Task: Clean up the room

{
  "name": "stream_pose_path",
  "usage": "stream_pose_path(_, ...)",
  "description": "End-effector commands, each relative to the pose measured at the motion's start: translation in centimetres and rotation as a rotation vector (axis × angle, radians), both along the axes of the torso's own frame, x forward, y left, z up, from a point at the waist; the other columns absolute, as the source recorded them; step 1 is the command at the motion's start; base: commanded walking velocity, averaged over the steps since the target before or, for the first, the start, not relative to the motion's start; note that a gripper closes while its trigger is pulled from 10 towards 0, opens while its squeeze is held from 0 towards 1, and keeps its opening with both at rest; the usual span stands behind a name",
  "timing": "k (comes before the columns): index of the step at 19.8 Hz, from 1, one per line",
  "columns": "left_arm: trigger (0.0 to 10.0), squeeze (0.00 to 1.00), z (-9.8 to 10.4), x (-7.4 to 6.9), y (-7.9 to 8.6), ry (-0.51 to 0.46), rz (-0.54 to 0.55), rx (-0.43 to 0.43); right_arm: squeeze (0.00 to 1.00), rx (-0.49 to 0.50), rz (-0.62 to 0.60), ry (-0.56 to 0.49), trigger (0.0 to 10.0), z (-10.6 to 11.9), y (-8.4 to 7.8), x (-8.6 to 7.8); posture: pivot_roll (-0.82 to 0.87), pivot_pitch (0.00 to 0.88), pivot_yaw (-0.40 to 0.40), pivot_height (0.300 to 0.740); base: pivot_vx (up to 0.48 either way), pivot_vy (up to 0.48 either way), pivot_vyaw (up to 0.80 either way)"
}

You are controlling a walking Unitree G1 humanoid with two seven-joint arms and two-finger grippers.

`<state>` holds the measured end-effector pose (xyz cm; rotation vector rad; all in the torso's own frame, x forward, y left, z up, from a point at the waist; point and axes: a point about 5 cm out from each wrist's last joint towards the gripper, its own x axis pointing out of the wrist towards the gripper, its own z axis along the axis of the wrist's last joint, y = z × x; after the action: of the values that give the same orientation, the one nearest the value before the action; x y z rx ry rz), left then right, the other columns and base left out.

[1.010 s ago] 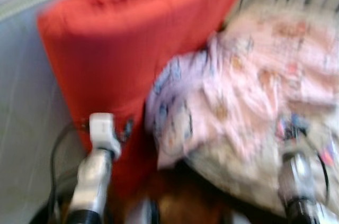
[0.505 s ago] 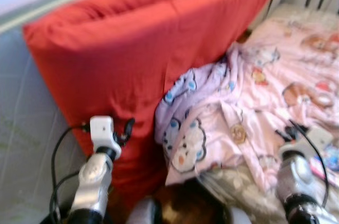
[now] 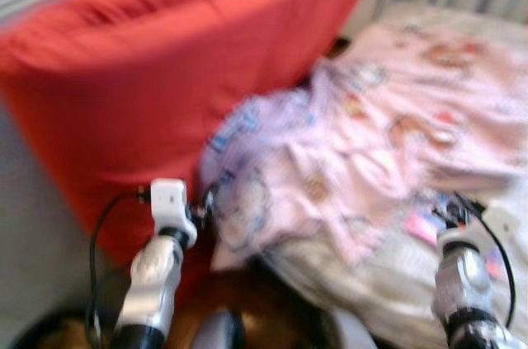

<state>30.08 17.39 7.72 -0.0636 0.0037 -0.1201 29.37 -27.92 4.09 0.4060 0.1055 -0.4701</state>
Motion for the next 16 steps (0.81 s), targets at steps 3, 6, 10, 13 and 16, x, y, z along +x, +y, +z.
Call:
stream_pose_path(3, 10.0, 0.0, 0.2, 0.0, 0.6, -0.003, 0.02, 0.009, 0.0, 0.02, 0.027, 0.022, 10.0, -0.4, 0.6, 0.1, 0.09, 0.1, 0.035, 0.635, 0.0, 0.0, 0.0)
stream_pose_path(6, 10.0, 0.0, 0.1, -0.1, 0.5, -0.001, 0.018, 0.007, 0.0, 0.036, 0.051, 0.041, 10.0, -0.6, 1.3, 0.4, 0.09, 0.105, 0.038, 0.635, 0.0, 0.0, 0.0)
stream_pose_path(10, 10.0, 0.0, 1.4, 0.7, -0.3, -0.036, -0.034, 0.007, 0.0, 0.157, 0.059, 0.069, 10.0, -1.0, 3.1, 1.3, 0.12, 0.133, 0.043, 0.635, 0.0, 0.0, 0.0)
stream_pose_path(13, 10.0, 0.0, 3.3, 1.5, -1.1, -0.091, -0.081, 0.009, 1.0, 0.285, 0.01, 0.084, 10.0, -1.9, 3.9, 1.0, 0.16, 0.171, 0.065, 0.635, 0.0, 0.0, 0.0)
stream_pose_path(16, 10.0, 0.0, 4.4, 1.6, -1.4, -0.114, -0.094, 0.002, 1.0, 0.343, 0.005, 0.088, 10.0, -2.5, 4.8, 0.8, 0.18, 0.222, 0.09, 0.635, 0.0, 0.0, 0.0)
